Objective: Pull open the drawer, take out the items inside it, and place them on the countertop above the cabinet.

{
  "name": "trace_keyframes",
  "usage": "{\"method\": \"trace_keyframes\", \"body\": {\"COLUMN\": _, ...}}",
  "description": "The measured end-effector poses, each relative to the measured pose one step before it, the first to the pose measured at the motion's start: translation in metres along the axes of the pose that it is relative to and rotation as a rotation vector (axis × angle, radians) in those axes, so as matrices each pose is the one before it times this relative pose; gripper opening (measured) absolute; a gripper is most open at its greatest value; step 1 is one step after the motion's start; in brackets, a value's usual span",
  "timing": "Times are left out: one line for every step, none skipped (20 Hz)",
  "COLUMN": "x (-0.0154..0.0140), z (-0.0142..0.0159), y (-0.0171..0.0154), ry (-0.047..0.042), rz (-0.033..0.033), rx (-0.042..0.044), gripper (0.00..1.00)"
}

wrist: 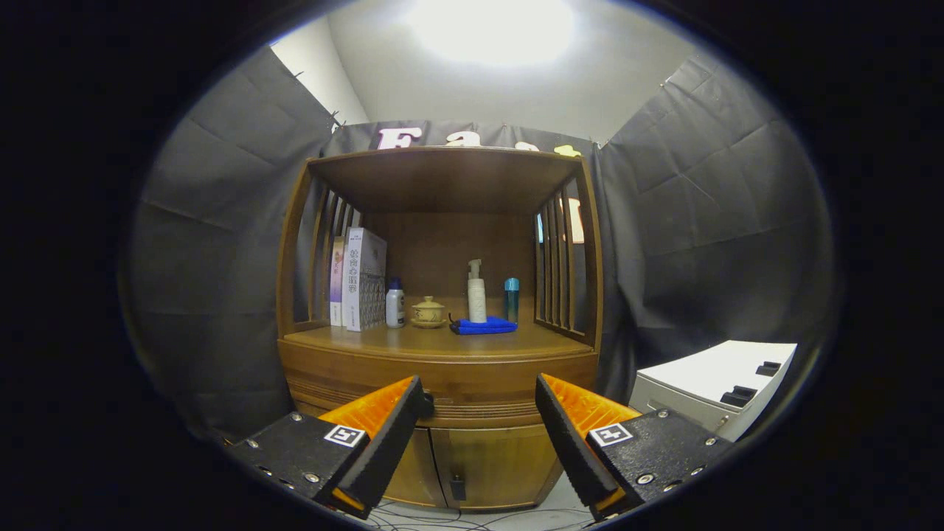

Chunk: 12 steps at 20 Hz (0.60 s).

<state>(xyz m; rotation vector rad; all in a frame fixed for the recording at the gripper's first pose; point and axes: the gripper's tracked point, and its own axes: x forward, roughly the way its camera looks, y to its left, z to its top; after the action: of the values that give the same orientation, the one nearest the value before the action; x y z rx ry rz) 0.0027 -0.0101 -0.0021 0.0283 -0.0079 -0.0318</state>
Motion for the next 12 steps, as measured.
{"method": "trace_keyframes", "body": {"x": 0.00094, "z": -0.00160, "y": 0.00074, "ry": 0.00384, "rz": 0.00323, "rx": -0.00262, "gripper": 0.95}}
{"method": "trace_keyframes", "body": {"x": -0.00035, "z": -0.00120, "y": 0.00173, "ry": 0.00487, "rz": 0.00466, "rx": -0.00184, "gripper": 0.95}}
{"method": "trace_keyframes", "body": {"x": -0.00055, "z": 0.00099, "y": 0.00070, "ry": -0.00036, "rz": 0.00278, "rx": 0.00064, "gripper": 0.95}}
{"method": "trace_keyframes", "body": {"x": -0.00055, "z": 0.00192, "y": 0.00117, "ry": -0.00399, "rz": 0.00261, "rx": 0.00236, "gripper": 0.95}}
{"method": "trace_keyframes", "body": {"x": -0.00027, "z": 0.00016, "y": -0.00104, "ry": -0.00279, "rz": -0.00046, "rx": 0.00171, "gripper": 0.95}}
{"method": "trace_keyframes", "body": {"x": 0.00006, "z": 0.00005, "y": -0.00179, "ry": 0.00044, "rz": -0.00417, "rx": -0.00072, "gripper": 0.95}}
{"method": "trace_keyframes", "body": {"x": 0.00073, "z": -0.00125, "y": -0.00223, "ry": 0.00238, "rz": -0.00588, "rx": -0.00156, "gripper": 0.95}}
{"method": "trace_keyframes", "body": {"x": -0.00053, "z": -0.00039, "y": -0.00175, "ry": 0.00184, "rz": -0.00512, "rx": -0.00132, "gripper": 0.95}}
{"method": "trace_keyframes", "body": {"x": -0.00023, "z": 0.00013, "y": -0.00046, "ry": -0.00061, "rz": -0.00166, "rx": 0.00049, "gripper": 0.95}}
{"method": "trace_keyframes", "body": {"x": -0.00057, "z": 0.00126, "y": 0.00046, "ry": -0.00190, "rz": 0.00226, "rx": 0.00133, "gripper": 0.94}}
{"method": "trace_keyframes", "body": {"x": 0.00008, "z": -0.00044, "y": 0.00087, "ry": -0.00002, "rz": 0.00214, "rx": -0.00006, "gripper": 0.94}}
{"method": "trace_keyframes", "body": {"x": -0.00004, "z": 0.00124, "y": 0.00029, "ry": -0.00134, "rz": 0.00197, "rx": -0.00143, "gripper": 0.95}}
